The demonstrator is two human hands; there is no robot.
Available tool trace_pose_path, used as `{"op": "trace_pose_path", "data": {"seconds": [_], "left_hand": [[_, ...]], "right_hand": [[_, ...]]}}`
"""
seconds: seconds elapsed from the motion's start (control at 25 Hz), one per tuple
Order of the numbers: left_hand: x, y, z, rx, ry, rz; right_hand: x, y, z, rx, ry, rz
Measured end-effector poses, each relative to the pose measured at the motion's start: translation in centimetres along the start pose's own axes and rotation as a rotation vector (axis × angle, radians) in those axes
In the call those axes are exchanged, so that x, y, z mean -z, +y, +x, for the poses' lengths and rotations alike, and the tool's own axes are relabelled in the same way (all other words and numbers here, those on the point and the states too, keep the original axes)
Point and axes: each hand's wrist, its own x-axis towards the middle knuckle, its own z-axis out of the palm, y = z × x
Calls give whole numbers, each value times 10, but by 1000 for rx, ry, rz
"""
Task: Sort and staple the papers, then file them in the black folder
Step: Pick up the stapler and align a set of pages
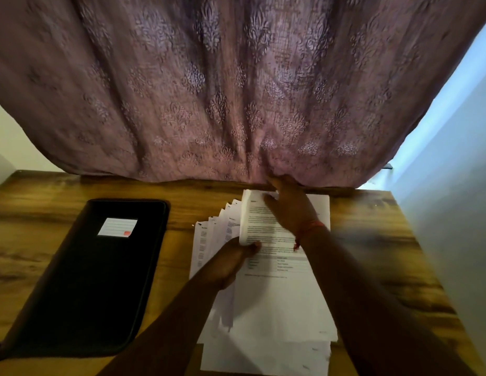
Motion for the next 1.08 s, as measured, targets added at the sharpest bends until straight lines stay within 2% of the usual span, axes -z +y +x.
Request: {"op": "trace_pose_path", "data": {"seconds": [0.12, 0.2, 0.24, 0.32, 0.4, 0.44, 0.6, 0.72, 0.88, 1.08], "left_hand": [[8, 12, 2, -91, 53, 81], [11, 20, 2, -163, 109, 137], [11, 24, 2, -185, 155, 130], [8, 32, 1, -222, 267, 84], [6, 37, 1, -267, 334, 70], [6, 37, 2, -279, 351, 66], [-1, 38, 0, -295, 355, 84], [-4, 38, -2, -317, 322, 75], [-6, 43, -8, -358, 334, 59], [-12, 38, -7, -372, 412, 47]], "right_hand": [[28, 31, -24, -238, 429, 123], [44, 49, -45, -365, 518, 355], [49, 55, -55, -401, 471, 537], [52, 61, -71, -452, 215, 780], [50, 64, -75, -419, -6, 780], [50, 64, -73, -393, -28, 763], [48, 64, -62, -389, 65, 763], [45, 69, -59, -292, -40, 759], [47, 73, -60, -283, -87, 790], [30, 53, -71, -335, 239, 740]]}}
